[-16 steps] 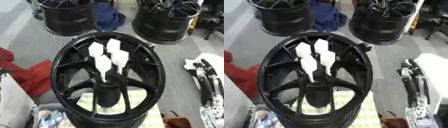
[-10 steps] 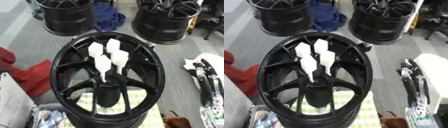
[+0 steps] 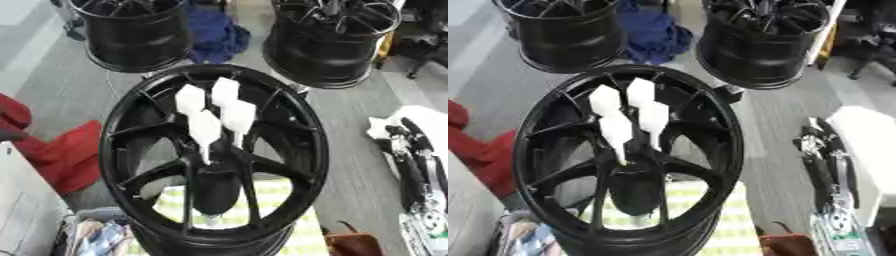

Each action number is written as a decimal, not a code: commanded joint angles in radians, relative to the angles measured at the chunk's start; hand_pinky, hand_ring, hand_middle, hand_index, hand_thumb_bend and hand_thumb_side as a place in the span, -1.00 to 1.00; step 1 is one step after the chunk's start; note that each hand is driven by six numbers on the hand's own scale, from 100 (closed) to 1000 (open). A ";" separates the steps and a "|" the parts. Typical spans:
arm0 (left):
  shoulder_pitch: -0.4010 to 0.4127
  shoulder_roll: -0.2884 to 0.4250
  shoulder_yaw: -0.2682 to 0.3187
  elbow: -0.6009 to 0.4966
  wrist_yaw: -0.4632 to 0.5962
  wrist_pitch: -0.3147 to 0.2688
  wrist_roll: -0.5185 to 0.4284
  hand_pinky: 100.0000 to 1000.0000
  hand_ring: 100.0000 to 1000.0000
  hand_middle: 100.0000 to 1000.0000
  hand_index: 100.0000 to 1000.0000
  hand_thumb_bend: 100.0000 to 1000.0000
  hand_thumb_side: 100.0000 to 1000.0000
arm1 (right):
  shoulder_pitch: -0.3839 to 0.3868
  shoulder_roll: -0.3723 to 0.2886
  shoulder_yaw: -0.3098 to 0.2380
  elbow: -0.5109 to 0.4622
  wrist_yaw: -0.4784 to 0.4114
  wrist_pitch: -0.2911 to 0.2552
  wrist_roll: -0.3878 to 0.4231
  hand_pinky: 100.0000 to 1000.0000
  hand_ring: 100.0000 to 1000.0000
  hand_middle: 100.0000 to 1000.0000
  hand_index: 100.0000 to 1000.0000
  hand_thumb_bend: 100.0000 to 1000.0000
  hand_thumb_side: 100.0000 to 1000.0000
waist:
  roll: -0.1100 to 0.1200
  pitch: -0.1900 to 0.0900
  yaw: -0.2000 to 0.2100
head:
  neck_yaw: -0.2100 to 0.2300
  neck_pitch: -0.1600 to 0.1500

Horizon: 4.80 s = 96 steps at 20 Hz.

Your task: Pull the pin out of the wheel hub.

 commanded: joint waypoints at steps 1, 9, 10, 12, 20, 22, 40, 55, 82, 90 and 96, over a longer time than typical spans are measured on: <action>-0.035 0.167 -0.017 -0.031 0.012 -0.038 -0.022 1.00 0.88 0.62 0.52 -0.92 0.16 | -0.009 -0.019 -0.006 -0.016 0.006 0.001 0.003 0.50 0.29 0.45 0.83 -1.00 0.12 | 0.008 -0.013 -0.003 | -0.001 -0.002; -0.191 0.619 -0.169 -0.004 -0.004 -0.197 -0.205 0.92 1.00 0.59 0.69 -0.86 -0.02 | -0.006 -0.032 0.000 -0.013 0.010 0.001 0.008 0.50 0.29 0.45 0.83 -1.00 0.12 | 0.028 -0.016 -0.025 | 0.000 -0.002; -0.221 0.665 -0.200 0.000 -0.017 -0.218 -0.253 0.89 1.00 0.59 0.71 -0.83 -0.03 | -0.006 -0.034 0.001 -0.013 0.011 0.001 0.009 0.50 0.29 0.45 0.83 -1.00 0.12 | 0.030 -0.017 -0.028 | 0.001 -0.002; -0.286 0.742 -0.265 0.009 -0.047 -0.255 -0.349 0.87 1.00 0.58 0.71 -0.81 -0.06 | -0.005 -0.038 0.003 -0.012 0.011 0.001 0.011 0.50 0.29 0.45 0.83 -1.00 0.12 | 0.034 -0.019 -0.035 | 0.003 -0.002; -0.583 0.793 -0.516 0.055 -0.231 -0.318 -0.744 0.61 1.00 0.48 0.77 -0.58 -0.08 | 0.002 -0.055 0.010 -0.009 0.014 0.003 0.019 0.50 0.29 0.45 0.83 -1.00 0.12 | 0.054 -0.031 -0.054 | 0.001 -0.002; -0.644 0.759 -0.566 0.081 -0.284 -0.331 -0.814 0.52 1.00 0.46 0.81 -0.51 -0.07 | 0.005 -0.059 0.011 -0.008 0.014 0.003 0.020 0.50 0.29 0.45 0.83 -1.00 0.12 | 0.058 -0.035 -0.054 | -0.005 -0.002; -0.876 0.478 -0.807 0.434 -0.528 -0.448 -0.842 0.38 1.00 0.69 0.93 -0.27 -0.13 | 0.010 -0.067 0.016 -0.004 0.014 0.003 0.026 0.50 0.29 0.45 0.83 -1.00 0.13 | 0.069 -0.044 -0.060 | -0.016 -0.002; -0.895 0.364 -0.776 0.658 -0.639 -0.595 -0.842 0.36 1.00 0.65 0.90 -0.34 -0.16 | 0.006 -0.063 0.017 -0.003 0.012 0.002 0.028 0.50 0.29 0.45 0.83 -1.00 0.14 | 0.067 -0.043 -0.067 | -0.013 -0.002; -0.877 0.355 -0.857 0.649 -0.594 -0.651 -0.842 0.16 1.00 0.39 0.72 -0.58 -0.44 | 0.000 -0.060 0.018 0.000 0.010 0.002 0.031 0.50 0.28 0.45 0.83 -1.00 0.15 | 0.067 -0.044 -0.071 | -0.012 -0.002; -0.879 0.351 -0.836 0.676 -0.598 -0.668 -0.842 -0.02 1.00 0.16 0.57 -0.74 -0.56 | 0.000 -0.060 0.018 0.000 0.010 0.003 0.031 0.50 0.28 0.45 0.83 -1.00 0.15 | 0.066 -0.044 -0.069 | -0.014 -0.002; -0.886 0.341 -0.812 0.679 -0.581 -0.652 -0.842 -0.50 1.00 -0.42 0.08 -1.00 -0.67 | 0.002 -0.058 0.016 0.001 0.010 0.004 0.029 0.50 0.28 0.45 0.83 -1.00 0.16 | 0.063 -0.045 -0.065 | -0.017 -0.002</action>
